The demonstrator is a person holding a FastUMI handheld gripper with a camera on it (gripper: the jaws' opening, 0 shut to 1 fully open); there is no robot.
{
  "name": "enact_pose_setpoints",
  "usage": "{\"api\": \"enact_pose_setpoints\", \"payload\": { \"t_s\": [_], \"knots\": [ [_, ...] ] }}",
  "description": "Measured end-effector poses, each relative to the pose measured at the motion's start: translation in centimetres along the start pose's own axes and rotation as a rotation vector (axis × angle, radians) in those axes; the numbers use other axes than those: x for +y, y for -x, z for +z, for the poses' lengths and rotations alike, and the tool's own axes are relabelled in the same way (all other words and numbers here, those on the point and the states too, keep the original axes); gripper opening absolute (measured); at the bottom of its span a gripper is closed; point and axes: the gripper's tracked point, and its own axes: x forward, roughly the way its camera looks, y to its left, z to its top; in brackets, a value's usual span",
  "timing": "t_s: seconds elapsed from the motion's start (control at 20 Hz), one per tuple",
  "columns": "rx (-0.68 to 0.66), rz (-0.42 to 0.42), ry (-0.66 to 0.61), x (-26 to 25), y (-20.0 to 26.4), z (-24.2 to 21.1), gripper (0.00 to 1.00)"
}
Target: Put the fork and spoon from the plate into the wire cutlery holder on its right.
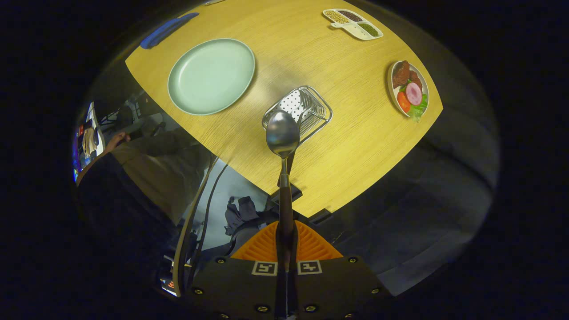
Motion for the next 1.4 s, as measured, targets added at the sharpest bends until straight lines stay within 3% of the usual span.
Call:
{"api": "enact_pose_setpoints", "payload": {
  "t_s": [0.5, 0.8, 1.4],
  "knots": [
    [0.189, -0.086, 0.094, -2.1, -2.0, 4.1, 0.02],
    [0.237, -0.1, 0.127, -2.3, -1.9, 5.9, 0.02],
    [0.199, -0.088, 0.155, -2.4, -1.4, 7.1, 0.14]
  ]
}}
